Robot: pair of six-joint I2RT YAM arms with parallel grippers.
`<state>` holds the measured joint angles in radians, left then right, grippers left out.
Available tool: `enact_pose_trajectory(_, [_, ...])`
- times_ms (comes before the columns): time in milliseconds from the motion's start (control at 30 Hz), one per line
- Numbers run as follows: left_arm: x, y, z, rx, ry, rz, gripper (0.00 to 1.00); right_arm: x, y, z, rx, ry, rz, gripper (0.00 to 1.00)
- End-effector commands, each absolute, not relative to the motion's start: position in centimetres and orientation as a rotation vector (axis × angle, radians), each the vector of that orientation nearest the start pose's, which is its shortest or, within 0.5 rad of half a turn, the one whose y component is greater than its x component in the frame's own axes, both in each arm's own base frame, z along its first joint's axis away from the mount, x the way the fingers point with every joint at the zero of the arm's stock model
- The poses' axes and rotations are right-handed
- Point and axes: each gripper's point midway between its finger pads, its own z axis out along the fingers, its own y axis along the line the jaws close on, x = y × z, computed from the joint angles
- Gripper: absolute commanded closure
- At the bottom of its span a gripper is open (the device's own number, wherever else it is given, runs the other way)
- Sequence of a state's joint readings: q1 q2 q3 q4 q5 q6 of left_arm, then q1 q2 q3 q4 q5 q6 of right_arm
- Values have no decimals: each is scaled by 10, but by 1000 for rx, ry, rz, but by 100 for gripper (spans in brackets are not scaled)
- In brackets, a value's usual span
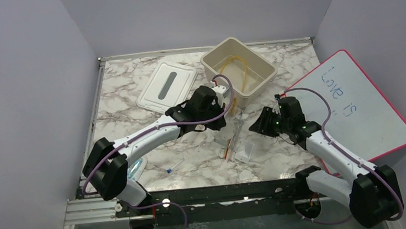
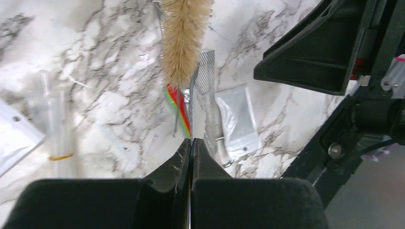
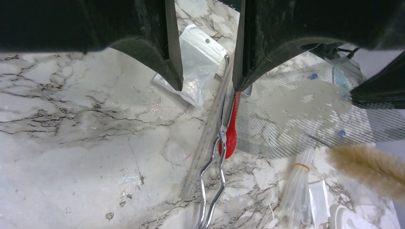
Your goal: Organize the chemistry lab equipment
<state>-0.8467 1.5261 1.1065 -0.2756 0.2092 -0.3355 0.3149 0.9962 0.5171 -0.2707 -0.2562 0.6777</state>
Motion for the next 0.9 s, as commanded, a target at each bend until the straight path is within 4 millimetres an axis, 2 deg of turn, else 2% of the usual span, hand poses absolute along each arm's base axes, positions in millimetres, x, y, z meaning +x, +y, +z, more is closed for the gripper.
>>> enact_pose_trajectory(0, [252,-320,165,760,2228,-626,100,242,163,102,208,2380,848,52])
enact_pose_trajectory(300, [260,-304,166,756,2223,-507,100,248,176,113,139,2349,937,52])
enact_pose_trajectory(467, [241,-312,166,853,2245,-663,100,247,192,124,49,2318,1052,52])
enact_pose_trajectory(567, [235,-313,165,901,2248,-718,100,250,204,138,-39,2260,1142,50])
enact_pose_trajectory(733, [233,-313,166,927,2240,-728,100,270,225,168,-106,2143,1240,48])
enact_pose_trajectory(867, [232,-315,162,941,2248,-741,100,288,244,178,-101,2117,1267,48])
